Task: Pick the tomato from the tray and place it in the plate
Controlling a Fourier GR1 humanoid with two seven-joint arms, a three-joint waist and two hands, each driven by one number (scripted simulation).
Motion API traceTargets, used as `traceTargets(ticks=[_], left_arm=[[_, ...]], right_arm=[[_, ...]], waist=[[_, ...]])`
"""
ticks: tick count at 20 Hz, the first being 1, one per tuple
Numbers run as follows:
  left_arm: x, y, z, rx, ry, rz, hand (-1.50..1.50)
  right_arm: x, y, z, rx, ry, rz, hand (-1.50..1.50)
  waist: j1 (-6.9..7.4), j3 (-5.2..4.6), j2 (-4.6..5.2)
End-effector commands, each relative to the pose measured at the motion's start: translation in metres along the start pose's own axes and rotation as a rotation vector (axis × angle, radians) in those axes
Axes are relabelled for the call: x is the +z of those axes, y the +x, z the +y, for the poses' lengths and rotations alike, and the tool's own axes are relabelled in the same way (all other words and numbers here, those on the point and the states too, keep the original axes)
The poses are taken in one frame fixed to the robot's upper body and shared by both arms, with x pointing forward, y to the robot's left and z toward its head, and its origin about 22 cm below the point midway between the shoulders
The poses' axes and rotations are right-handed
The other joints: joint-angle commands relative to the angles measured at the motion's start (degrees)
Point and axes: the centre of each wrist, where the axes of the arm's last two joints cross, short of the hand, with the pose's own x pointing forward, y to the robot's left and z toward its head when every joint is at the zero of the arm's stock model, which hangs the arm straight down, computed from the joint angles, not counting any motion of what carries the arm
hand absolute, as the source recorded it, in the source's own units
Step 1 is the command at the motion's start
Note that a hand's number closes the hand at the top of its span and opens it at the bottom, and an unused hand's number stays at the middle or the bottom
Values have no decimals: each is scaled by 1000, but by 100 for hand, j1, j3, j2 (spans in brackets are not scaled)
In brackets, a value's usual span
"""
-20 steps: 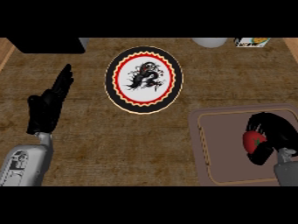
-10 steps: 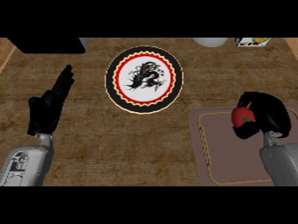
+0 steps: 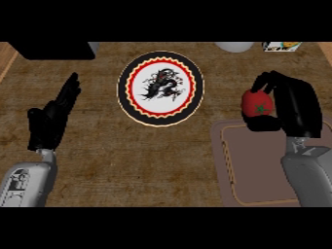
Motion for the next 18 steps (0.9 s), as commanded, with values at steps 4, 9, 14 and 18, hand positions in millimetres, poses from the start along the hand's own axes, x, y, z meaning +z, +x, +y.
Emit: traceTargets(ticks=[4,9,14,18], left_arm=[[4,2,7,5,-14,-5,0],[-13,6,-18,-3,-3,4,0],[6,13,-1,-1,-5,-4,0],[-14,25,-11,-3,-35,-20,0]], right_arm=[[-17,63,14,-158,50,-107,150],[-69,103,28,-200,132,-86,150],[-76,115,71,-211,169,-90,150],[-77,133,100,-145,199,-77,150]], waist=[[59,3,10],[98,2,47],[145,4,32],[239,3,64]])
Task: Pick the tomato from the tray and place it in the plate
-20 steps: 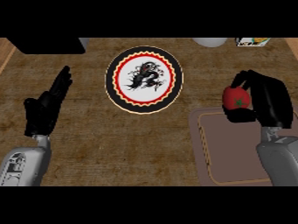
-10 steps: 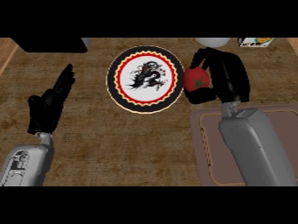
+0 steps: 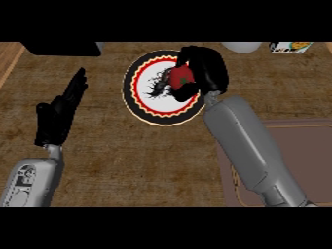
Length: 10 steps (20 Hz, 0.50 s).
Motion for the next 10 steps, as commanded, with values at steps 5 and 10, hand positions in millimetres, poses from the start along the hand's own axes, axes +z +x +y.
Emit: traceTargets(ticks=[5,10], left_arm=[[-10,-3,-14,3,-24,-20,0],[-7,1,-12,-6,-47,-38,0]], right_arm=[[-27,4,31,232,85,74,150],[-31,-1,33,68,143,218,-150]], waist=[[169,-5,82],[347,0,96]])
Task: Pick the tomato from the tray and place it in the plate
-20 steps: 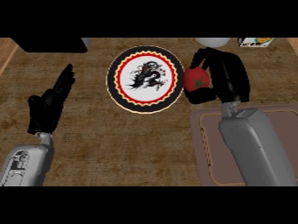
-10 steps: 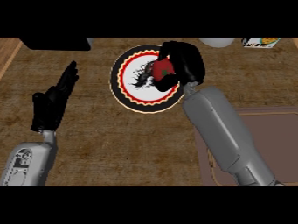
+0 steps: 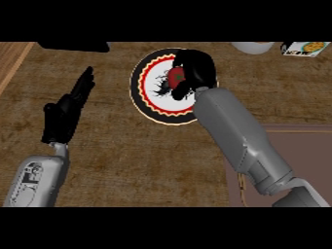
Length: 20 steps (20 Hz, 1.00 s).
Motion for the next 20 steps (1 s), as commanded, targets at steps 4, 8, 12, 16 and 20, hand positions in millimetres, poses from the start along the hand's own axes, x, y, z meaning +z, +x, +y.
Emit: traceTargets(ticks=[4,8,12,16,20], left_arm=[[-12,16,-11,11,-30,-18,0],[-17,10,-13,0,-50,-12,0],[-12,5,-5,-3,-20,-10,0],[-8,9,2,5,2,16,0],[5,-10,9,10,42,42,0]], right_arm=[[3,-27,24,-140,29,87,-150],[4,-26,24,-234,24,49,-150],[2,-24,13,-457,-85,6,-150],[-4,-26,1,-620,-193,46,-150],[-3,-52,4,-679,-271,103,-150]], waist=[[213,7,68],[243,10,83],[165,15,41],[-59,14,-34],[-318,5,-83]])
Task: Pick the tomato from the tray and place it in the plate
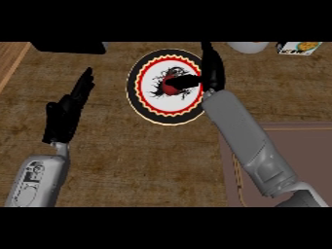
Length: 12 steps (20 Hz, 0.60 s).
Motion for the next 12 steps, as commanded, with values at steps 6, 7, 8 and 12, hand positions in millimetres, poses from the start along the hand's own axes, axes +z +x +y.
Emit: traceTargets(ticks=[6,7,8,12], left_arm=[[18,-2,14,2,55,19,0],[23,-25,16,-6,64,52,0],[16,1,9,4,67,35,0],[17,-20,19,-11,53,37,0]], right_arm=[[8,-59,-45,-145,-130,29,-150],[1,-61,-67,-130,-120,20,-150],[0,-75,-88,-145,-128,15,-150],[0,-86,-112,-133,-87,13,-150]], waist=[[-342,-6,-104],[-377,-8,-105],[-387,-5,-112],[-346,-8,-88]])
